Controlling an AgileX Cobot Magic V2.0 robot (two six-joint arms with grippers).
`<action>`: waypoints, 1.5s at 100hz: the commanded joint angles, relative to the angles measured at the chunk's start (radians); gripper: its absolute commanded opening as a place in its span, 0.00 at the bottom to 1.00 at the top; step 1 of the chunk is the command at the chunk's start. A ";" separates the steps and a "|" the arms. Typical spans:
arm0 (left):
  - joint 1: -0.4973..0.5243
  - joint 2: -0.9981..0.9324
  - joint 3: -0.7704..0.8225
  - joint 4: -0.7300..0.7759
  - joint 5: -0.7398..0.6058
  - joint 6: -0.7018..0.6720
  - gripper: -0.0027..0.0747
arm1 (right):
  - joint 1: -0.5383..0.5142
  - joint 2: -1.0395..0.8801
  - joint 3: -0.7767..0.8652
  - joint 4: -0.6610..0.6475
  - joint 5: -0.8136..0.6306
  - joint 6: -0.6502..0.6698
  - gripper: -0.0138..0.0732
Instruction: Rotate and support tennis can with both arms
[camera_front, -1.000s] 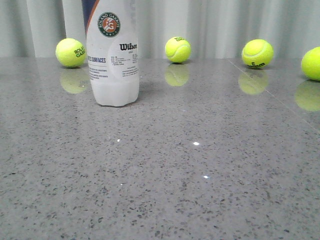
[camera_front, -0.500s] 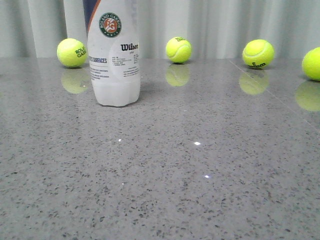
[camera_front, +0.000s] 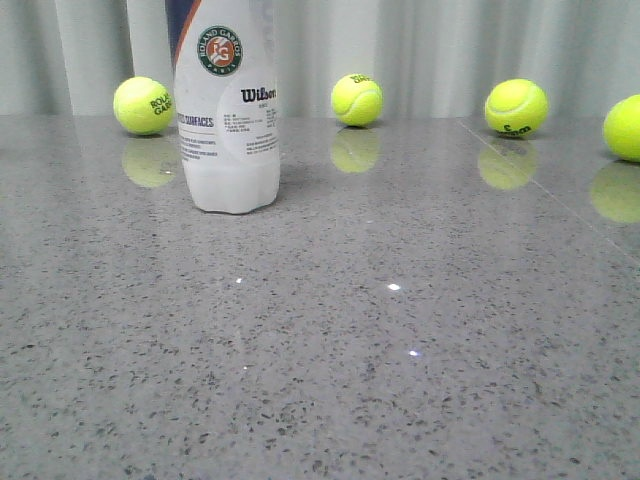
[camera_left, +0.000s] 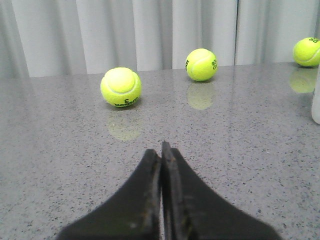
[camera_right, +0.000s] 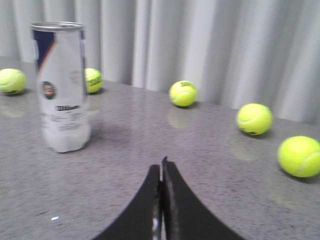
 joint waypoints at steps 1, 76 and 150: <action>0.002 -0.023 0.043 -0.007 -0.078 0.000 0.01 | -0.074 0.011 0.044 -0.020 -0.214 0.010 0.09; 0.002 -0.023 0.043 -0.007 -0.076 0.000 0.01 | -0.383 -0.182 0.322 -0.138 -0.176 0.183 0.09; 0.002 -0.023 0.043 -0.007 -0.076 0.000 0.01 | -0.383 -0.182 0.322 -0.085 -0.176 0.121 0.09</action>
